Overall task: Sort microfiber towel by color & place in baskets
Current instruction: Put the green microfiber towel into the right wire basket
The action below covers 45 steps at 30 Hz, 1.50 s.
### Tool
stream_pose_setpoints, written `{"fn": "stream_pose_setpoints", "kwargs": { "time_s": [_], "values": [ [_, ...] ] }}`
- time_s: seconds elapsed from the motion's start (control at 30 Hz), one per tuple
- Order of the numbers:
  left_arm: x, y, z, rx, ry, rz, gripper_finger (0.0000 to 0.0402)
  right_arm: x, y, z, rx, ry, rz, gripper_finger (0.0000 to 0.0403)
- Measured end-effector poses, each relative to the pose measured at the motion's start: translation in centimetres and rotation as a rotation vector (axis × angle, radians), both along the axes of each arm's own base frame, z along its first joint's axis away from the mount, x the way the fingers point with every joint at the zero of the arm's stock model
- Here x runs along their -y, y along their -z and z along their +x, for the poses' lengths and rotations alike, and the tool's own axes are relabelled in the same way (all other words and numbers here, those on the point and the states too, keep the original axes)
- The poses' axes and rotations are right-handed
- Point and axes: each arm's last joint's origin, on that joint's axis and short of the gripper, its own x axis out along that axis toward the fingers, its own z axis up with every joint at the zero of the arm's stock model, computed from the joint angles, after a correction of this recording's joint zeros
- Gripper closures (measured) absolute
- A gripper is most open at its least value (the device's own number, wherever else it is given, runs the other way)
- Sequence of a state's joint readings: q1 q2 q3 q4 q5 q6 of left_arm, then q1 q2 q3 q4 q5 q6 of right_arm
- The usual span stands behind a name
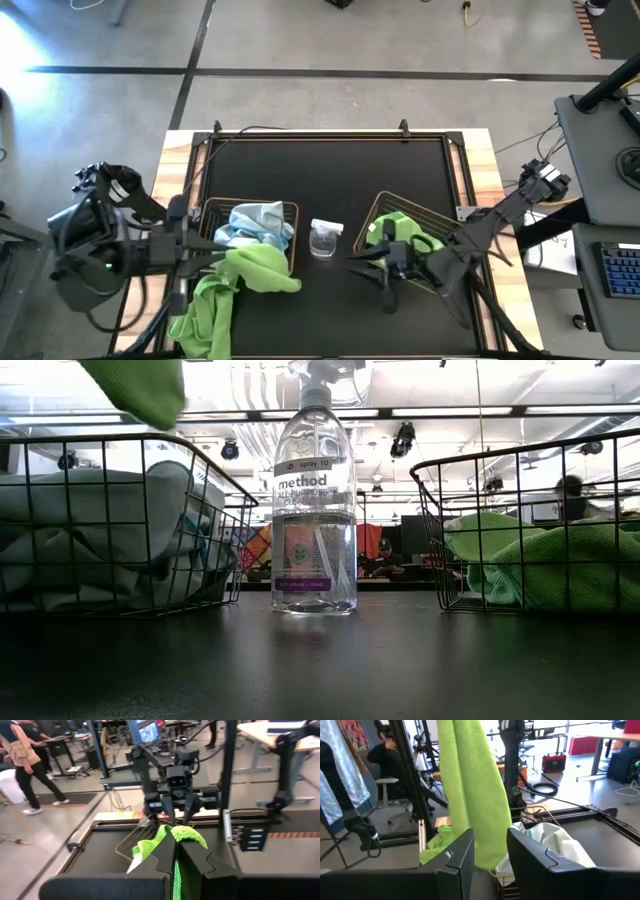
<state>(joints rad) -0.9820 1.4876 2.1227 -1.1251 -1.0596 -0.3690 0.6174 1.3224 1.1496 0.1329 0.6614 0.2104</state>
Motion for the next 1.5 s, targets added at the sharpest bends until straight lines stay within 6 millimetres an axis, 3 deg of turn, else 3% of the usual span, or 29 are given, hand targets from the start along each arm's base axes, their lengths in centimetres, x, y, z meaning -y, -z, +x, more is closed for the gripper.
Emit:
{"fn": "stream_pose_setpoints", "kwargs": {
  "time_s": [0.33, 0.67, 1.0, 1.5],
  "values": [
    [-1.0, 0.9, 4.0, 0.020, -0.101, 0.080, 0.0401, 1.7, 0.9, 4.2, -0.013, -0.004, -0.004, 0.0294],
    [-1.9, 0.8, 7.8, 0.086, 0.076, 0.063, 0.0402, 0.6, -0.9, 8.1, 0.018, -0.109, -0.078, 0.0294],
    [-2.4, 0.7, 8.2, 0.090, 0.077, 0.069, 0.0402, -0.5, -2.6, 10.4, -0.029, -0.117, -0.148, 0.0294],
    [-2.3, 1.4, 8.8, 0.083, 0.109, 0.064, 0.0402, -0.6, -5.8, 10.4, 0.058, -0.112, -0.127, 0.0294]
  ]
}}
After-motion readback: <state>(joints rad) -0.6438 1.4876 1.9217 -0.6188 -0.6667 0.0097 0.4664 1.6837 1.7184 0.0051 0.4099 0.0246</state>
